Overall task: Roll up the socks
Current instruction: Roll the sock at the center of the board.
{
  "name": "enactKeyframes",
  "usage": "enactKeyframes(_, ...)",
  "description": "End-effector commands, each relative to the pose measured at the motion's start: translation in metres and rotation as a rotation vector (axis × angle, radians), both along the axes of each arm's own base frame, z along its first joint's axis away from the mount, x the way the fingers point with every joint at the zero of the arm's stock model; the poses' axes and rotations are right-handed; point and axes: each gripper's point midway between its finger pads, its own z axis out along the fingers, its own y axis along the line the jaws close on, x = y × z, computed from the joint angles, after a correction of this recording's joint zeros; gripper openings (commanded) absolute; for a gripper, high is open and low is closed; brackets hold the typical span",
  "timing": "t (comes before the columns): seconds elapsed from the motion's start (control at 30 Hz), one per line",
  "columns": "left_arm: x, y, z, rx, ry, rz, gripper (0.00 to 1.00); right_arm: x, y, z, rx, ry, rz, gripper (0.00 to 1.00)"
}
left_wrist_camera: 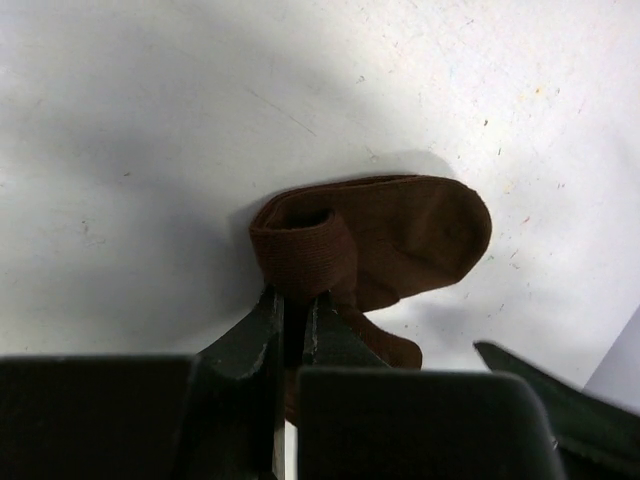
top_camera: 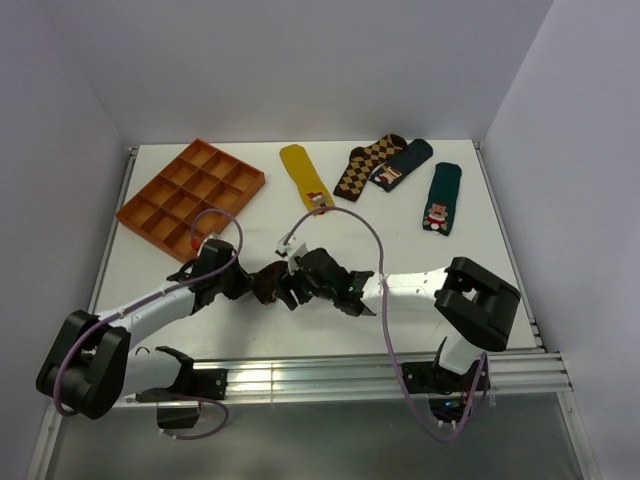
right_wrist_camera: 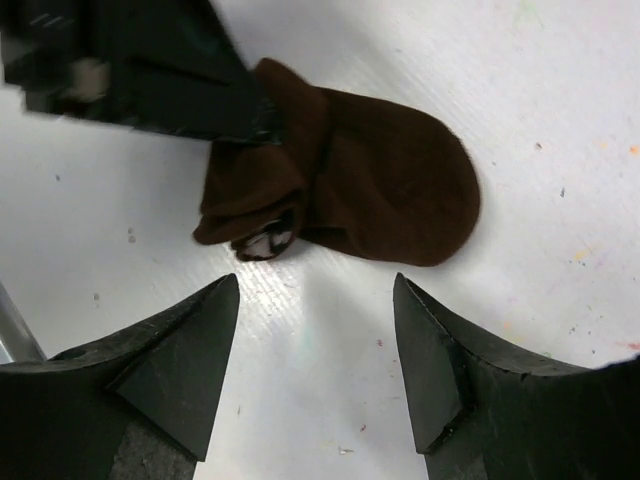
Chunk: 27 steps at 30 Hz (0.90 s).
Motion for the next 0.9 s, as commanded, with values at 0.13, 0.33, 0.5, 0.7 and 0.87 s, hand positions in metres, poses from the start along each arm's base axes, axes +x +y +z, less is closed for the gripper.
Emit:
enactKeyframes(0.13, -0.013, 0.013, -0.019, 0.128, 0.091, -0.048, 0.00, 0.006, 0.024, 0.047, 0.014, -0.327, 0.018, 0.72)
enactKeyframes(0.33, -0.014, 0.010, -0.020, 0.128, 0.103, -0.062, 0.00, -0.002, 0.049, 0.050, -0.003, -0.360, 0.065, 0.72)
enactKeyframes(0.5, -0.014, 0.007, -0.021, 0.132, 0.108, -0.076, 0.00, -0.002, 0.066, 0.045, -0.021, -0.368, 0.085, 0.72)
enactKeyframes(0.7, -0.013, 0.006, -0.022, 0.132, 0.108, -0.078, 0.00, -0.005, 0.073, 0.014, -0.083, -0.331, 0.123, 0.72)
enactKeyframes(0.87, -0.012, 0.006, -0.020, 0.133, 0.104, -0.080, 0.00, -0.011, 0.068, -0.022, -0.145, -0.277, 0.146, 0.72)
